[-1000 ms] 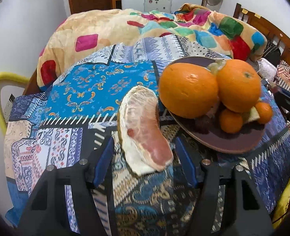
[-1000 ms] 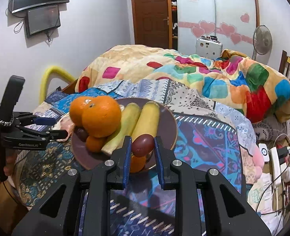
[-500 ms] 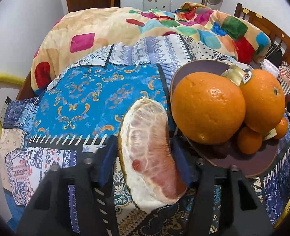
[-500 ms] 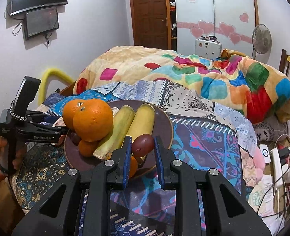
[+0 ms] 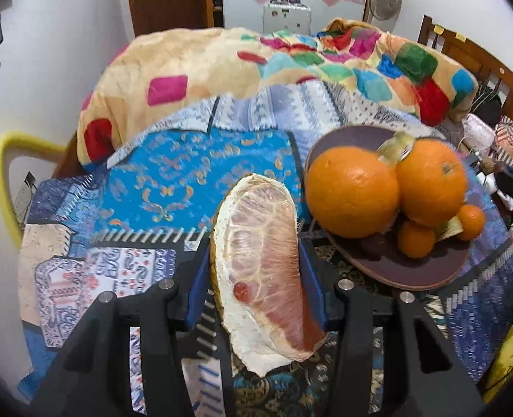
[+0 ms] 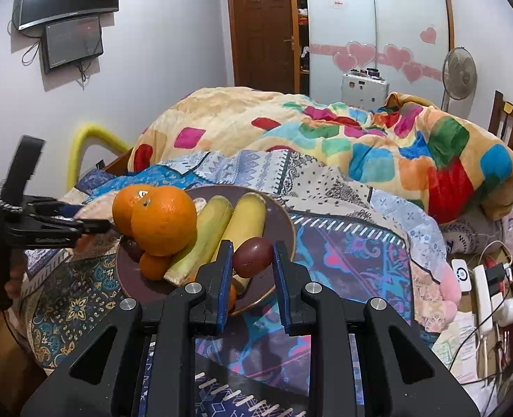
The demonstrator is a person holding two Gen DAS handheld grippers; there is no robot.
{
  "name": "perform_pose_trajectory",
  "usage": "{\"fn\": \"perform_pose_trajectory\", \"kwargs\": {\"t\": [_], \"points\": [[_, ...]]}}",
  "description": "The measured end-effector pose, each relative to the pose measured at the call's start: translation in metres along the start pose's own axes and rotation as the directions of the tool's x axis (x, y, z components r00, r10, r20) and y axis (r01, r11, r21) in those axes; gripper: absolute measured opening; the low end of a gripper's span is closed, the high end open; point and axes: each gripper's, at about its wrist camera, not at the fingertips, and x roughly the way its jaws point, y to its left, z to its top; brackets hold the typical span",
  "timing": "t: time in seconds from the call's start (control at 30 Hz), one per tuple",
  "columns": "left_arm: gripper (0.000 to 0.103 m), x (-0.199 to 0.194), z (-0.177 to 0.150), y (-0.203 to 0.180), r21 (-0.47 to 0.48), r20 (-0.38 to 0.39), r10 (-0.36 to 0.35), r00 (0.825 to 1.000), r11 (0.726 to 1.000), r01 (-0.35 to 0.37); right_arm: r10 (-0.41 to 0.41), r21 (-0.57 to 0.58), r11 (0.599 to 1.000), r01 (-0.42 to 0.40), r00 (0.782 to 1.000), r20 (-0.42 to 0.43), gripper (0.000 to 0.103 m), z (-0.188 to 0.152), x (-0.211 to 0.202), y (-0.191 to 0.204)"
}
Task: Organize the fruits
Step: 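Grasp pomelo segment with left tool while right tool carries date to plate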
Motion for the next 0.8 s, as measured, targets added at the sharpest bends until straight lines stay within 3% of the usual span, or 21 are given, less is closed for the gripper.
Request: {"fn": "perform_pose_trajectory", "kwargs": {"t": [0.37,0.6,0.8], "points": [[0.048,-0.044,0.027,-0.046,0.07,0.105,-0.079,0.991,0.995,0.072,-0.009,0.015,1.0,0.009,1.0,0.011,0.021,0.005,-0.001,-0.009],[0.048,-0.033,0.046,-0.074,0.102,0.126,-0.104,0.987,0.991,0.092,0.005,0.007,1.0,-0.005,1.0,-0.013,0.021,0.01,0.015,-0.01],[0.048,-0.013,0.055,-0.079,0.092,0.105,-0.119,0.987,0.99,0.109,0.028,0.028,0.999,-0.025,0.995,-0.096,0.021,0.011,0.049,-0.017]]}}
